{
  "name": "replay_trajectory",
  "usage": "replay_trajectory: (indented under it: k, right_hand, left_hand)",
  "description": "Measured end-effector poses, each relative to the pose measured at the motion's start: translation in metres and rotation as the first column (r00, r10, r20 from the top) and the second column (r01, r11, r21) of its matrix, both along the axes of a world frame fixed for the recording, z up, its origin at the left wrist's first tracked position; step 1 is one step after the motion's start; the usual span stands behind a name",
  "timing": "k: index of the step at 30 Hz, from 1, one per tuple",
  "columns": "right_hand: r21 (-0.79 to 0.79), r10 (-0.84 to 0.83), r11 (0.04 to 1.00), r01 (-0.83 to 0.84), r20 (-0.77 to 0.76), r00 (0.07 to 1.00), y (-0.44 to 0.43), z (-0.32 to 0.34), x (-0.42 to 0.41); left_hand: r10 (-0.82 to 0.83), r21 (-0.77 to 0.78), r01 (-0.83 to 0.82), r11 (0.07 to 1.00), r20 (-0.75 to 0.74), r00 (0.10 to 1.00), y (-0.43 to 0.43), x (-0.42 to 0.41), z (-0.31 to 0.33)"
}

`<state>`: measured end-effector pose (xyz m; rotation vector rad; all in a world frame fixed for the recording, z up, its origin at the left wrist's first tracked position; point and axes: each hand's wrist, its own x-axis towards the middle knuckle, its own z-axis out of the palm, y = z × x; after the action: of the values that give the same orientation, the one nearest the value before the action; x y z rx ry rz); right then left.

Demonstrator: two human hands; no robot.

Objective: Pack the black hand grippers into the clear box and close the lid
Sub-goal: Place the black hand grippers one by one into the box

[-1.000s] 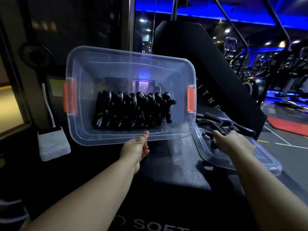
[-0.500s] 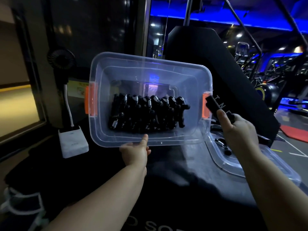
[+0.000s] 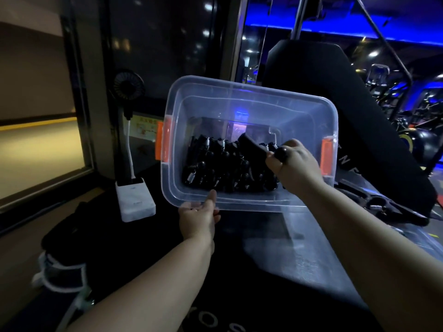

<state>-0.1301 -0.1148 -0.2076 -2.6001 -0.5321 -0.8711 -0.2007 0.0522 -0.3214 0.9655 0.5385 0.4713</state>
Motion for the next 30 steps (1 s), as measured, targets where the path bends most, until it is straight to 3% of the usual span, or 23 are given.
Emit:
replay_trajectory:
  k: [4,10,15,20,25,30]
  right_hand:
    - [-0.129,0.034,0.991,-0.036,-0.014,0.999,0.024,0.005,0.013]
    - [-0.194,0.121,0.974,-0.119,0.001,0.993,0.045,0.018,0.034]
    - [-0.151,0.119,0.982,-0.111,0.044,0.992,0.060,0.025,0.054]
    - [-0.159,0.086,0.984,-0.080,0.033,0.996,0.079,0.023,0.074]
    - [-0.155,0.060,0.986,-0.056,0.022,0.998,0.093,0.018,0.089]
    - [-0.173,0.067,0.983,-0.063,0.018,0.998,0.105,0.014,0.102]
  left_hand:
    - [0.090,0.058,-0.092,0.994,0.030,0.995,0.017,-0.001,-0.002]
    - [0.071,0.054,-0.081,0.995,0.155,0.985,0.023,-0.001,-0.011]
    - [0.073,0.041,-0.082,0.996,0.194,0.978,0.022,0.006,-0.018]
    - [0.124,0.204,-0.172,0.964,0.228,0.966,0.025,0.007,-0.014]
    - [0.127,0.434,-0.235,0.870,0.262,0.957,0.037,0.008,-0.011]
    - [0.124,0.466,-0.256,0.847,0.296,0.947,0.039,0.008,-0.018]
